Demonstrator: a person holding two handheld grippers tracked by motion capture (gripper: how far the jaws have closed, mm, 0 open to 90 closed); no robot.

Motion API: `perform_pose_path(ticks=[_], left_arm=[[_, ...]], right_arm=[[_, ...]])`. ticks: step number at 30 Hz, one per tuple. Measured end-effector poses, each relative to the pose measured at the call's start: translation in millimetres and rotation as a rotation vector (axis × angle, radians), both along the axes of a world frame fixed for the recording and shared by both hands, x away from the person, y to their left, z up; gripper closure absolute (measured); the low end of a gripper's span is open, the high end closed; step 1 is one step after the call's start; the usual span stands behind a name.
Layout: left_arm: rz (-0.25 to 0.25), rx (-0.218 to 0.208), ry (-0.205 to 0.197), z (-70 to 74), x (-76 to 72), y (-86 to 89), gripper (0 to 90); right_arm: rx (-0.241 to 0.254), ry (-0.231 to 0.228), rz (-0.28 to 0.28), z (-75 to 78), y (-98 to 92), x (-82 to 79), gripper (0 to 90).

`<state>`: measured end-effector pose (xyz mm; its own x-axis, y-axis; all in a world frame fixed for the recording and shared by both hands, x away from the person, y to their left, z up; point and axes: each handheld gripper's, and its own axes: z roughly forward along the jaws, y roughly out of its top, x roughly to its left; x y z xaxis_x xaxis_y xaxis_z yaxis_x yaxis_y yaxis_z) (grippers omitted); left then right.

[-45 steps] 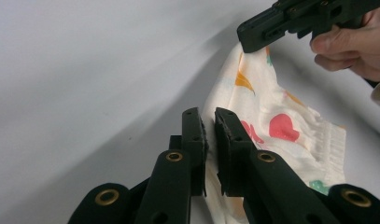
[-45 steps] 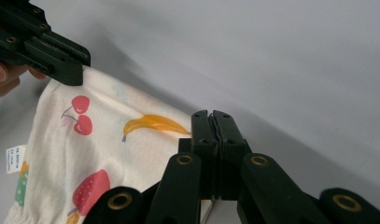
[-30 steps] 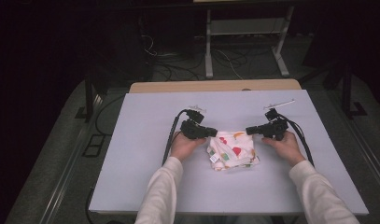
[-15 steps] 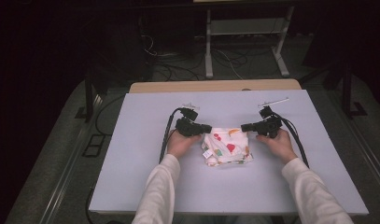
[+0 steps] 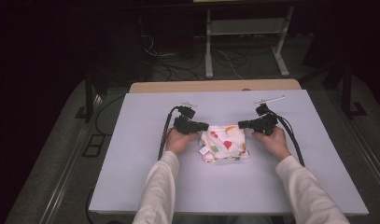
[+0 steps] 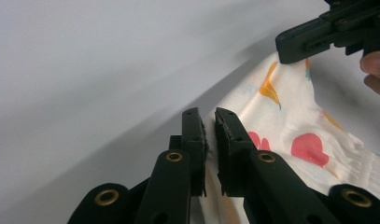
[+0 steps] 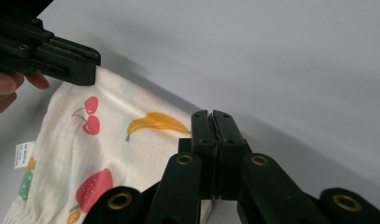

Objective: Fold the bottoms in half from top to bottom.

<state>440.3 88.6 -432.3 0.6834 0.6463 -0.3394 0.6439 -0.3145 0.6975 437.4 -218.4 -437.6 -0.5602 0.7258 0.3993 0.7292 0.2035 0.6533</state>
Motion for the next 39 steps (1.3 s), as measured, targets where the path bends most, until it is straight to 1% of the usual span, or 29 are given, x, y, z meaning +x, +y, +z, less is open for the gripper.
perform_pose_path(ticks=[4, 7, 9, 12, 15, 18, 20, 23, 26, 28, 30, 31, 32, 33, 34, 35, 36, 37, 38, 39], left_arm=[[0.014, 0.000, -0.014, 2.4, 6.8, 1.3, 81.8], [0.024, -0.019, -0.023, 5.0, 10.4, 1.7, 81.6], [0.030, -0.021, -0.029, 6.1, 12.5, 1.9, 81.6], [0.036, -0.009, -0.040, 6.4, 14.8, 1.4, 81.6], [0.047, -0.008, -0.057, 4.6, 17.3, 1.2, 81.6], [0.051, -0.005, -0.062, 1.6, 20.1, 1.0, 81.5], [0.058, -0.008, -0.073, 0.6, 21.1, 1.6, 81.5], [0.070, -0.013, -0.079, 0.9, 24.0, 2.9, 81.5], [0.074, -0.003, -0.083, 1.5, 26.3, 3.7, 81.5], [0.077, -0.007, -0.092, 1.8, 26.9, 4.3, 81.3], [0.084, 0.002, -0.098, 1.5, 26.6, 3.6, 80.8], [0.096, 0.003, -0.099, 0.9, 26.6, 3.5, 79.1], [0.118, 0.012, -0.095, 0.3, 26.7, 3.6, 74.1], [0.134, 0.006, -0.091, -0.2, 26.4, 4.6, 68.4], [0.141, -0.018, -0.090, -0.4, 25.9, 7.1, 66.1], [0.147, -0.027, -0.089, 0.0, 25.6, 8.6, 61.6], [0.157, -0.033, -0.089, 0.8, 25.0, 10.0, 57.3], [0.167, -0.024, -0.099, 1.8, 24.1, 11.1, 50.4], [0.175, -0.015, -0.111, 2.6, 23.2, 12.0, 44.6], [0.172, -0.006, -0.122, 3.5, 22.3, 13.2, 40.8]], right_arm=[[0.019, -0.009, -0.023, 0.1, 1.6, 3.5, 87.1], [0.030, -0.019, -0.040, -0.9, 1.5, 5.6, 87.1], [0.048, -0.022, -0.050, -1.5, 0.6, 7.2, 87.1], [0.058, -0.026, -0.056, -2.1, 0.2, 9.9, 87.1], [0.055, -0.034, -0.067, -2.2, 1.9, 11.5, 87.1], [0.043, -0.036, -0.080, -1.1, 4.1, 13.7, 87.1], [0.029, -0.041, -0.088, 0.2, 5.7, 15.2, 87.1], [0.034, -0.045, -0.098, 0.9, 7.8, 17.3, 87.1], [0.039, -0.043, -0.104, 0.2, 9.1, 19.3, 87.1], [0.050, -0.039, -0.108, -0.9, 9.6, 20.3, 87.1], [0.052, -0.042, -0.119, -1.4, 10.5, 20.5, 86.9], [0.057, -0.041, -0.120, -1.7, 11.0, 20.7, 86.4], [0.056, -0.041, -0.120, -2.1, 11.6, 21.0, 85.6], [0.047, -0.045, -0.123, -2.1, 12.0, 20.9, 81.7], [0.040, -0.050, -0.124, -2.2, 12.1, 20.6, 77.8], [0.032, -0.052, -0.125, -2.5, 11.9, 20.6, 70.7], [0.026, -0.060, -0.129, -2.3, 11.3, 20.3, 65.8], [0.033, -0.071, -0.127, -2.1, 9.9, 19.9, 61.1], [0.051, -0.076, -0.125, -1.6, 8.0, 19.7, 57.5], [0.060, -0.084, -0.123, -0.8, 6.4, 19.9, 52.2]])
